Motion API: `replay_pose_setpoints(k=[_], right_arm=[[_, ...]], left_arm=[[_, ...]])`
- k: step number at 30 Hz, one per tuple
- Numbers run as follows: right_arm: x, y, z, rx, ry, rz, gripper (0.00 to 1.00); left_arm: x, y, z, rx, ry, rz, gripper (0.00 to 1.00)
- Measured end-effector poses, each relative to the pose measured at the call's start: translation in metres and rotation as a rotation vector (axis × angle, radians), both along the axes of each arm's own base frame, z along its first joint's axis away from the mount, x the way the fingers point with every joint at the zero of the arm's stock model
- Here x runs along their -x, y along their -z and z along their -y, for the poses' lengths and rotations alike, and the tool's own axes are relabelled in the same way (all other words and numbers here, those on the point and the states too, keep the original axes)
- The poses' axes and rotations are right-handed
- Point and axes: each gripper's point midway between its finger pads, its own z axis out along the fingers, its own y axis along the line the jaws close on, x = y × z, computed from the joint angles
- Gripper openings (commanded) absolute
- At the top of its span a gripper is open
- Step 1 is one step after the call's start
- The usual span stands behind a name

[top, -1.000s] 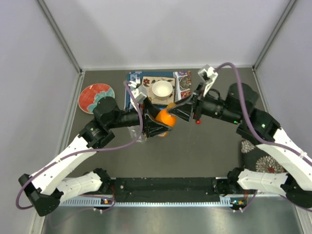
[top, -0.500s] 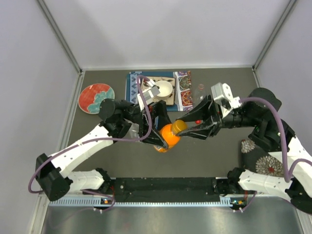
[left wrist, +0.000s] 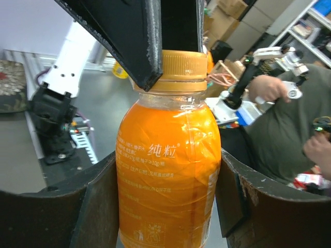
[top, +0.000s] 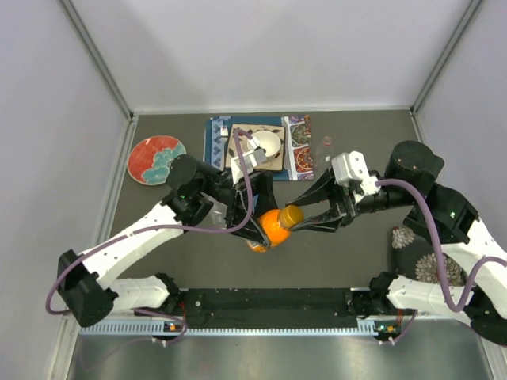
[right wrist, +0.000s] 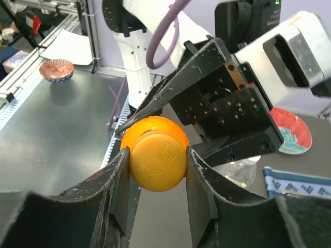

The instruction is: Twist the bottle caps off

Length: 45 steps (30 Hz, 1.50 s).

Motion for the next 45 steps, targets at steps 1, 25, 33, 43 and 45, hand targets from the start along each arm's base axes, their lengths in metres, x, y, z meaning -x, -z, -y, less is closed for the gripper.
replay_pose_setpoints(k=[1,25,33,43,45], right_arm=[[-0.001,0.001,0.001,0.006,0.010,-0.004,0.43],[-0.088,-0.024,0.049,-0.148,0.755,-0.410,0.99],[-0.115,-0.013,0.028,-0.174,0.846,-0.623,0.99],[-0.136,0.007,0.011,-0.159,0.913,-0.720,0.81],[-0.137,0.008,0.010,-0.161,0.913,-0.727,0.80]], left_arm=[[-0.002,0.001,0.001,-0.002,-0.017,0.005,0.25],[-0.099,0.026,0.022,-0.103,-0.736,0.333,0.25],[-0.117,0.032,0.020,-0.138,-0.918,0.443,0.25],[-0.127,0.034,0.020,-0.163,-1.013,0.517,0.25],[-0.128,0.034,0.019,-0.164,-1.021,0.522,0.25]])
